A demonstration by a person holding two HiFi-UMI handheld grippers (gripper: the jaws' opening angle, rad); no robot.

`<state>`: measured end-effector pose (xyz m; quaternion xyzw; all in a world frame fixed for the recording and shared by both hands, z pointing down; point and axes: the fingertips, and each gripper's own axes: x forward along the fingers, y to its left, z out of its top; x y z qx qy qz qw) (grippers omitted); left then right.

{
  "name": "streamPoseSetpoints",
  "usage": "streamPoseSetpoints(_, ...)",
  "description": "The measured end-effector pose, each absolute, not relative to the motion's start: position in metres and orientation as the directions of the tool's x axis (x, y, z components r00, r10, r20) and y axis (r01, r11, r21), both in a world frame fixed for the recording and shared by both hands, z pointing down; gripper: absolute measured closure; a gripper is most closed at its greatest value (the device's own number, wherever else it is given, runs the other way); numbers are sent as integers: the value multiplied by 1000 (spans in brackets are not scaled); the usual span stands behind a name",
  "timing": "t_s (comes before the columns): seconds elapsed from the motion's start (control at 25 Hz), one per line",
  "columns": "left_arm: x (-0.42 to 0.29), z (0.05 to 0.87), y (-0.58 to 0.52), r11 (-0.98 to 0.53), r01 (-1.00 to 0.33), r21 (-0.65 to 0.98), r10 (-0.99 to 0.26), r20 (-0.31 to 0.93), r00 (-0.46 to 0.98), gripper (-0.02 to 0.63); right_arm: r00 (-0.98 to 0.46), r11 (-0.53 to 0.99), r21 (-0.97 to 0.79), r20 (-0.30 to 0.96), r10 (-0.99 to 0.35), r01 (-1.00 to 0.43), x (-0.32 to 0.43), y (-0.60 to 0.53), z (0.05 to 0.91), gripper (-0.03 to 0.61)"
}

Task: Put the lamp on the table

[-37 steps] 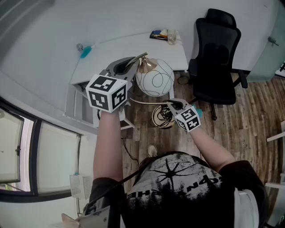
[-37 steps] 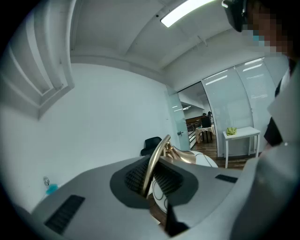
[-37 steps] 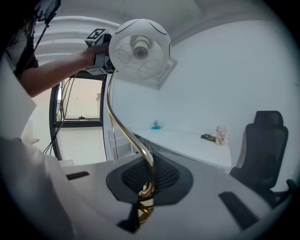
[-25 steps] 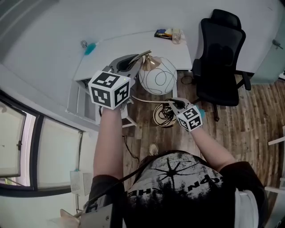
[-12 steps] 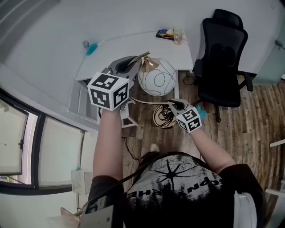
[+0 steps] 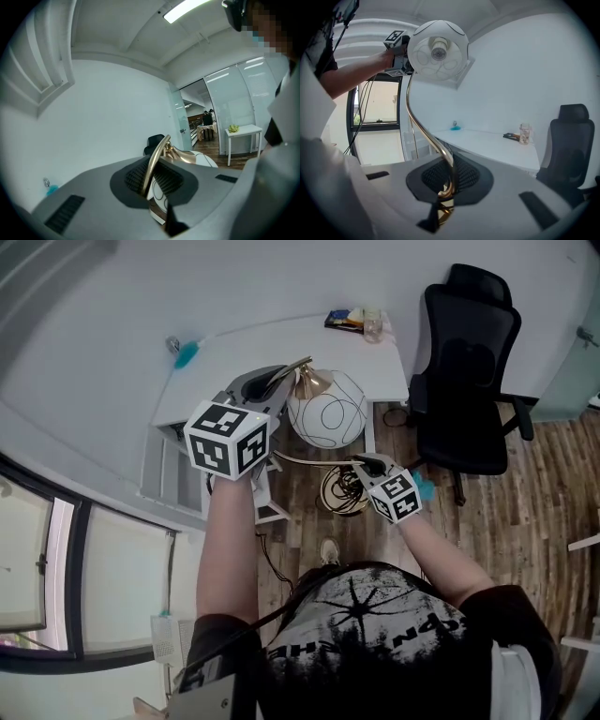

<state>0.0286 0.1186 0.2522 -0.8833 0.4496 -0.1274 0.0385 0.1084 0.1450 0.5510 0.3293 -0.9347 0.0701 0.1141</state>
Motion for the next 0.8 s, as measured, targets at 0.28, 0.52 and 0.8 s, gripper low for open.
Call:
streamPoseSetpoints(0.28,0,246,66,-622,-761,-183,-782,189,594,583,-736,751,-55,254,-627,-658,78,93,545,554)
streamPoseSetpoints(0.52,-24,241,17,-651,-736,-188,-759,188,623,583,-707,720,-58,255,-659,-692,52,47,540,554)
streamPoseSetpoints(0.8,-30,248,5,-670,-713,-206,-743,181,645,583,-692,702,-48,227,-685,-711,43,31,548,554)
